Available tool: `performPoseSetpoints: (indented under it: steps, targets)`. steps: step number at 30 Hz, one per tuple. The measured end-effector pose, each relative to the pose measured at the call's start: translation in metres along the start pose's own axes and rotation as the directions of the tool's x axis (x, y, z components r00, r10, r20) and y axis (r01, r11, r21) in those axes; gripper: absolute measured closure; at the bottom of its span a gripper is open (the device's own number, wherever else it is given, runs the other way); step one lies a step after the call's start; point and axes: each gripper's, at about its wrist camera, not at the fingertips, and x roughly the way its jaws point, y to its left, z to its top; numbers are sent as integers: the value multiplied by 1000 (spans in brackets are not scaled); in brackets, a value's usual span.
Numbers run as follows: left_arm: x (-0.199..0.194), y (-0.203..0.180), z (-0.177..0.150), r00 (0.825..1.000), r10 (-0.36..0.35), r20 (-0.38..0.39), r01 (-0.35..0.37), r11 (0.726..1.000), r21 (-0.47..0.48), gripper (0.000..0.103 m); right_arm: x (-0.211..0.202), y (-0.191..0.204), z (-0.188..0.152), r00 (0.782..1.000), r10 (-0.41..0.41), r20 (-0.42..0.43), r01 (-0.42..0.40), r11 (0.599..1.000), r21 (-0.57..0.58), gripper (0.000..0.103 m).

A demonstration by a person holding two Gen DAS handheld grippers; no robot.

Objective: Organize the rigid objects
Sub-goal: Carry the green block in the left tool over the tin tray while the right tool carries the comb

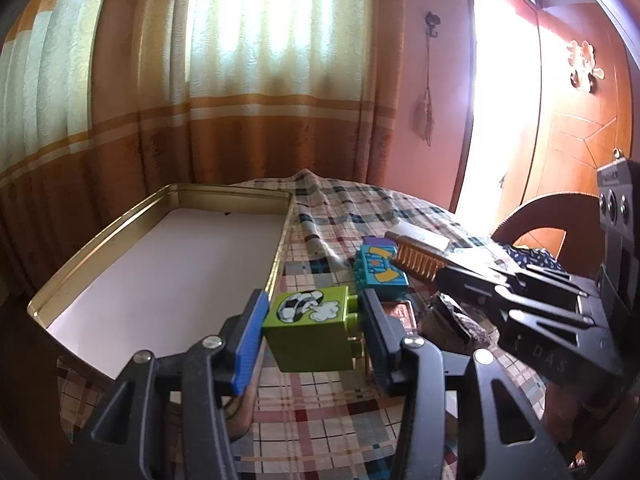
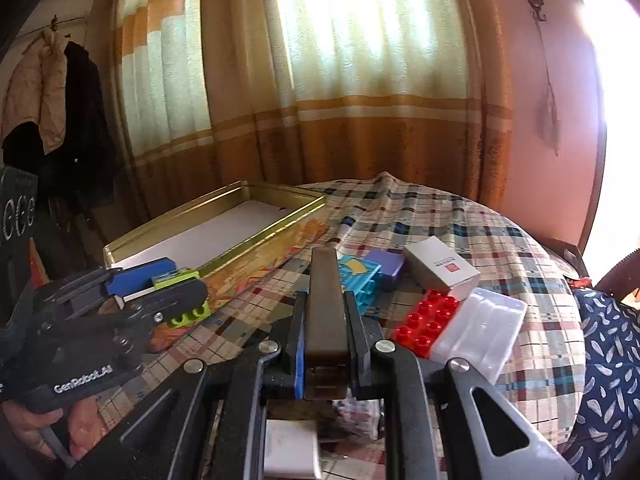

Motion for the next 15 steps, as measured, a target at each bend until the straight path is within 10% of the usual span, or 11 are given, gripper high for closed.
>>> performPoseSetpoints:
  steps: [15]
  targets:
    - [-2, 17, 4, 999, 27, 30, -26, 999, -36, 57, 0, 16, 3, 1000, 25, 3, -25, 1000, -18, 86]
